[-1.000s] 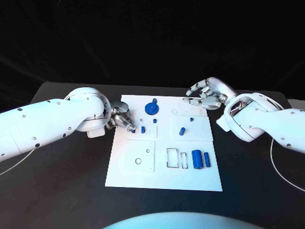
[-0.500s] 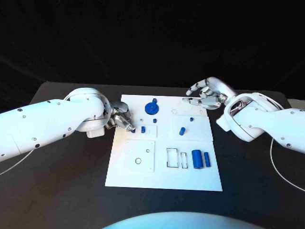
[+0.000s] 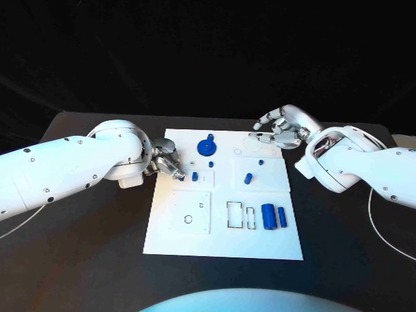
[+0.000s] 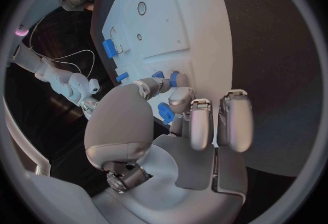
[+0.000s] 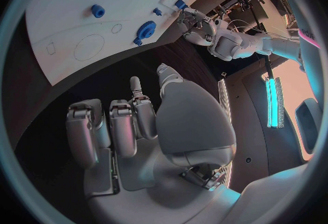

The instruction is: Assemble the parts on the task board

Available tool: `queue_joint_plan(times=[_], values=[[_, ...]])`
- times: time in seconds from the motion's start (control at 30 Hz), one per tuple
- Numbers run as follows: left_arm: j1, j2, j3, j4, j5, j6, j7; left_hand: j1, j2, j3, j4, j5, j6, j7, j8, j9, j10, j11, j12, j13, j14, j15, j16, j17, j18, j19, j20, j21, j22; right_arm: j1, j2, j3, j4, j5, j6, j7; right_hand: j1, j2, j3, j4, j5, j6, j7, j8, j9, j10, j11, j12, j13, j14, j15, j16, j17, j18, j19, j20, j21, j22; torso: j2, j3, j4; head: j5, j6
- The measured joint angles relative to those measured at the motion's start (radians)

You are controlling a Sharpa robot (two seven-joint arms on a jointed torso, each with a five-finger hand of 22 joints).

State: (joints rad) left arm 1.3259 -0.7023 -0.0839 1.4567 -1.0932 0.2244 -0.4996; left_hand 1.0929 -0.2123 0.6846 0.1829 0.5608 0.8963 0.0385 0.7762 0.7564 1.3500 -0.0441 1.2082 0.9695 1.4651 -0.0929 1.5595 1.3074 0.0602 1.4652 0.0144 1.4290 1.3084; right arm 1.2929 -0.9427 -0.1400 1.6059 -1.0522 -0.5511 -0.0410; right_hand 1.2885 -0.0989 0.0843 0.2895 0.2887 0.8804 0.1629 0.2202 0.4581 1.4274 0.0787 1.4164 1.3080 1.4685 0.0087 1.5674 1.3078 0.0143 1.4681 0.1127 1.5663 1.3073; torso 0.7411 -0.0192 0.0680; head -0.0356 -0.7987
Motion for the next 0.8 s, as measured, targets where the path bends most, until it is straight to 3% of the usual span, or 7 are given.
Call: queue_joint_plan(times=[0.23, 0.8], values=[[0.000, 0.001, 0.000, 0.000, 0.006, -0.002, -0.001, -0.003, -0.003, -0.019, -0.019, 0.028, 0.016, -0.001, -0.001, -0.004, 0.029, -0.005, 0.029, 0.047, 0.002, -0.002, 0.008, 0.000, 0.000, 0.000, 0.000, 0.004, 0.000, 0.000, -0.001, 0.000, 0.001, 0.000, 0.000, 0.000, 0.000, 0.000, 0.000, 0.000, 0.000, 0.000, 0.000, 0.004, 0.000, 0.000, 0.000, 0.000, 0.000, 0.000, 0.000, 0.000, 0.000, 0.000, 0.000, 0.000, 0.000, 0.001, 0.000, 0.0001, 0.0003, -0.001, -0.002], [0.001, 0.018, 0.001, -0.019, 0.010, 0.004, -0.004, -0.022, 0.005, -0.035, -0.035, 0.022, 0.029, -0.010, -0.002, -0.002, 0.042, -0.011, 0.034, 0.067, 0.000, -0.007, 0.008, 0.000, 0.000, 0.000, -0.007, 0.004, 0.000, 0.000, -0.002, 0.000, 0.002, 0.000, 0.000, 0.000, 0.000, 0.000, 0.000, 0.000, 0.000, 0.000, 0.000, 0.004, 0.000, 0.000, 0.000, 0.000, 0.000, 0.000, 0.000, 0.000, 0.000, 0.000, 0.000, 0.000, 0.000, 0.001, 0.000, -0.0001, 0.0011, 0.001, -0.002]])
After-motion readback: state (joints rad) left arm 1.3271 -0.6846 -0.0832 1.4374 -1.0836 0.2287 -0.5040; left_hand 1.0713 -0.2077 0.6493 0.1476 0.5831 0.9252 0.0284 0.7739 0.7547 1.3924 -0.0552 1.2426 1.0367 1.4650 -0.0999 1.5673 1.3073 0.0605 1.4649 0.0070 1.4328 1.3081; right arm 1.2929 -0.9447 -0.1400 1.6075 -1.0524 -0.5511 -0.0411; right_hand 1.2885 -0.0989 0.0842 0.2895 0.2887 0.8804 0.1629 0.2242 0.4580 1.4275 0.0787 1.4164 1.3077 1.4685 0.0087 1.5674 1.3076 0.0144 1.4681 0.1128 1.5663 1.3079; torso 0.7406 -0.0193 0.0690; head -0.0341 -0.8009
